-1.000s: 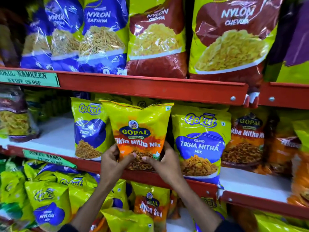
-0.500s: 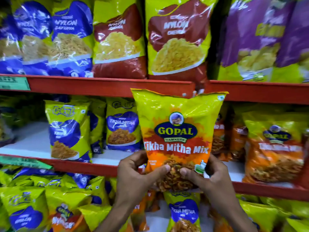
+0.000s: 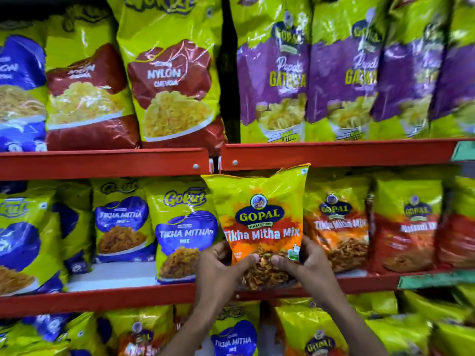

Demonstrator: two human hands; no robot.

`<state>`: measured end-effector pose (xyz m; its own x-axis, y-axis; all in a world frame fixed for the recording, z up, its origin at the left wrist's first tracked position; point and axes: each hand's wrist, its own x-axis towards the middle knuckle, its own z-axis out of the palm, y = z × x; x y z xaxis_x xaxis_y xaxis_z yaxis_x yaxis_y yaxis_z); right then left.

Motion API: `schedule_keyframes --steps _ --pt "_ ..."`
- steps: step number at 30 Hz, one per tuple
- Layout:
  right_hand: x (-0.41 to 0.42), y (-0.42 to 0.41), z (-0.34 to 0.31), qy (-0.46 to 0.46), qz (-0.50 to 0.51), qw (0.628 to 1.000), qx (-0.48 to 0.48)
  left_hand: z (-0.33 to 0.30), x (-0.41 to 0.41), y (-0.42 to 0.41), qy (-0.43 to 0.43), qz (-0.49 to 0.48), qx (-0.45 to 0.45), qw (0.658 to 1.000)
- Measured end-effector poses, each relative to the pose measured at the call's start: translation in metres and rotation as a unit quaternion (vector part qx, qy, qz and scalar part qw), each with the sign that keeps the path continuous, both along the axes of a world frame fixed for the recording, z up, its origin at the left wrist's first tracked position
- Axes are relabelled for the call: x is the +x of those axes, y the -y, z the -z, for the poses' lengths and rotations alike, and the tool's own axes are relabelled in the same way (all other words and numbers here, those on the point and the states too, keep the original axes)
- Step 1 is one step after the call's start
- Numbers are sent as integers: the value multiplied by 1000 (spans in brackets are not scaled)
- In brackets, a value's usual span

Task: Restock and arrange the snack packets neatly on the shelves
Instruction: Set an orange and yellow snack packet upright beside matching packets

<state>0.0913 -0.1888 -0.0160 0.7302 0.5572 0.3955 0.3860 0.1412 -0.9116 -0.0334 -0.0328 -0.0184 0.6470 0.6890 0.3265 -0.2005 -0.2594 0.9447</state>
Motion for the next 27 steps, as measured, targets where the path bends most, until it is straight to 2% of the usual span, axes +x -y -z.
schedule_keyframes --steps 11,22,25,27 --pt "63 -26 34 -4 45 995 -91 18 65 -7 -92 -69 53 992" --pt "71 -33 38 -8 23 995 -100 28 68 -8 -62 -78 55 994" --pt "63 -27 29 36 49 989 -136 26 60 -9 -69 -64 83 992" --pt "55 -21 18 106 123 976 -146 18 53 -12 -63 -74 122 988"
